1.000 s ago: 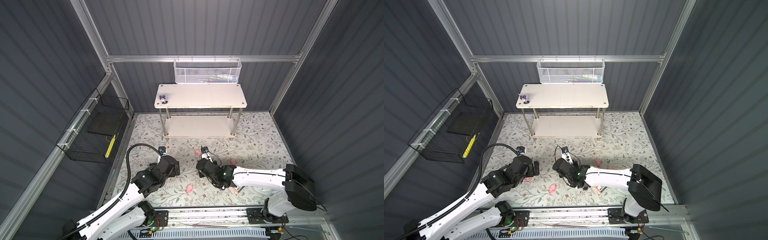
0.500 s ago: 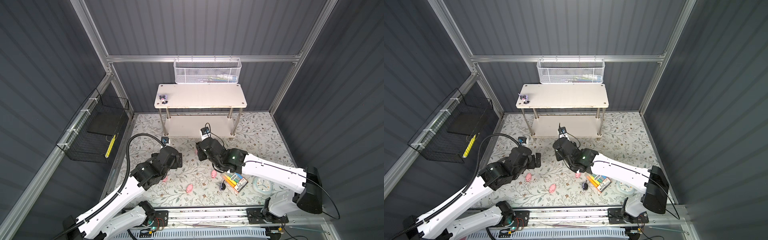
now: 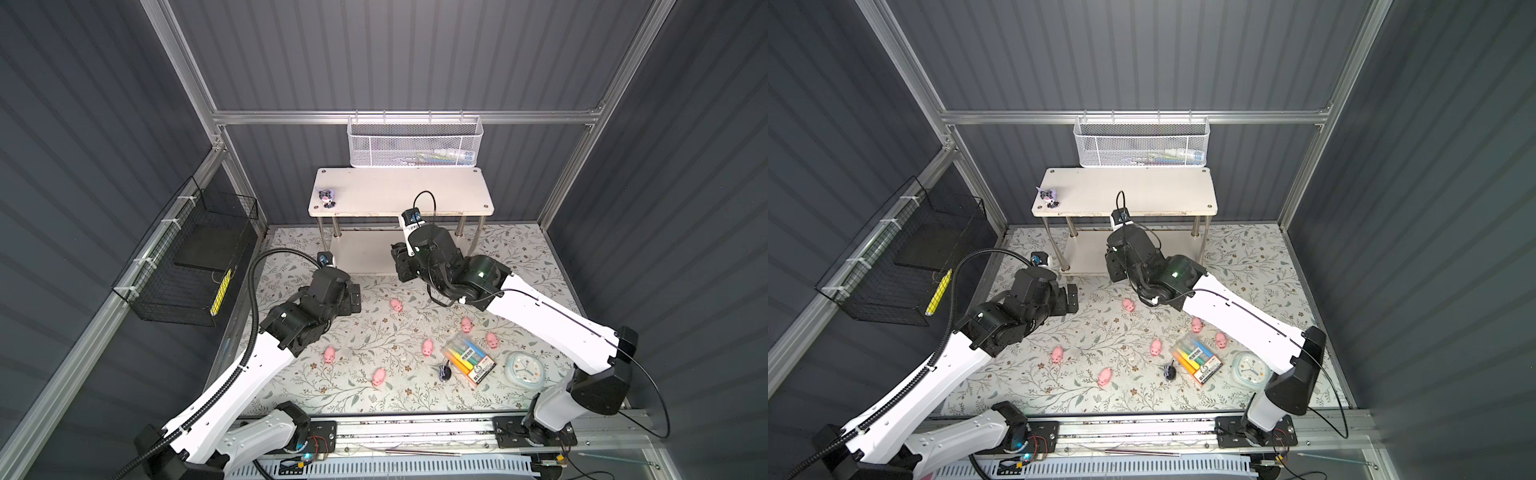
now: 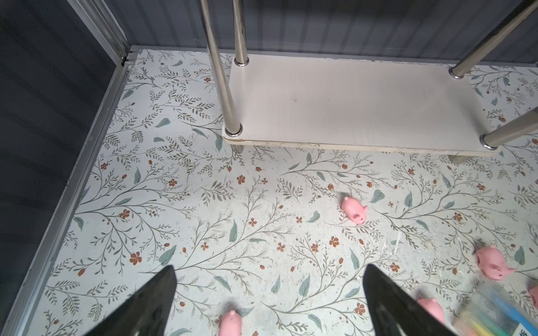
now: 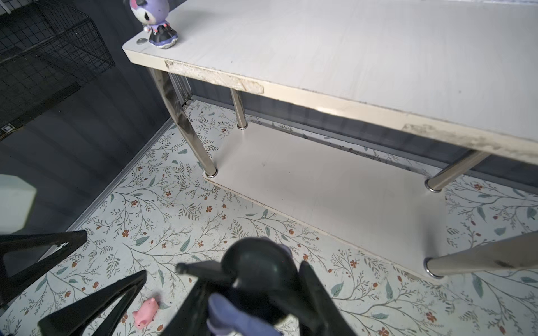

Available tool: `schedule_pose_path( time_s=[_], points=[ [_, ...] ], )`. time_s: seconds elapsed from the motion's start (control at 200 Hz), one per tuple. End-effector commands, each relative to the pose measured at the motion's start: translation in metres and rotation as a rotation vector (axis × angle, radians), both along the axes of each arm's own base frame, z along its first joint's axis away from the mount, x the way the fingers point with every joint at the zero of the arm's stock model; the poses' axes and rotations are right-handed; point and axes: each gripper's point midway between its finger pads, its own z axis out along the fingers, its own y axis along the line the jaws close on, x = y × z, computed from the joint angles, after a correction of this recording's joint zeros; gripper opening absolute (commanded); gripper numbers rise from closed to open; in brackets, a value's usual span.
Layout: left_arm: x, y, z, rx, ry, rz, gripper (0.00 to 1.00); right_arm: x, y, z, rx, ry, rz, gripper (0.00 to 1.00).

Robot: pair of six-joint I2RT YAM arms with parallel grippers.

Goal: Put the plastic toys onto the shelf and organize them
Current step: 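Carry the black figurine to the top shelf with the right gripper while the left rises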

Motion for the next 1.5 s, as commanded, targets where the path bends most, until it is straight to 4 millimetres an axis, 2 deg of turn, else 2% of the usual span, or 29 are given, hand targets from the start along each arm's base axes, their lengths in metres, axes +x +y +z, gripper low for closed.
schedule_pose_path(
  time_s=[0.0, 0.165, 0.385, 0.73, 0.841, 0.961, 0.976, 1.011, 1.171, 1.336, 1.496],
  points=[
    [0.004, -0.010, 0.016, -0.020, -0.013, -0.060, 1.00, 0.007, -0.002, 0.011, -0.033, -0.006, 0.022, 0.35],
    [0.007, -0.012, 0.025, -0.010, -0.026, -0.076, 1.00, 0.024, 0.004, 0.029, -0.040, -0.031, 0.026, 0.35],
    [0.003, 0.001, 0.042, 0.030, -0.050, -0.057, 1.00, 0.046, 0.013, 0.051, -0.036, -0.059, 0.033, 0.35],
    [-0.009, 0.029, 0.067, 0.070, -0.109, 0.004, 1.00, 0.090, 0.017, 0.060, 0.008, -0.077, 0.027, 0.35],
    [-0.010, 0.033, 0.094, 0.037, -0.182, 0.018, 1.00, 0.100, 0.017, 0.059, 0.019, -0.084, 0.024, 0.35],
    [-0.012, 0.033, 0.135, -0.002, -0.285, -0.005, 1.00, 0.108, 0.019, 0.057, 0.033, -0.087, 0.027, 0.35],
    [-0.014, 0.034, 0.150, -0.016, -0.313, -0.006, 1.00, 0.109, 0.019, 0.057, 0.033, -0.088, 0.028, 0.35],
    [-0.016, 0.034, 0.163, -0.024, -0.333, -0.014, 1.00, 0.110, 0.019, 0.057, 0.038, -0.089, 0.029, 0.35],
    [-0.024, 0.036, 0.202, -0.046, -0.406, -0.039, 1.00, 0.118, 0.020, 0.056, 0.049, -0.092, 0.036, 0.35],
    [-0.027, 0.036, 0.220, -0.055, -0.436, -0.049, 1.00, 0.125, 0.018, 0.057, 0.062, -0.098, 0.039, 0.35],
    [-0.020, 0.022, 0.215, -0.068, -0.409, -0.097, 1.00, 0.130, 0.017, 0.054, 0.057, -0.095, 0.040, 0.35]
  ],
)
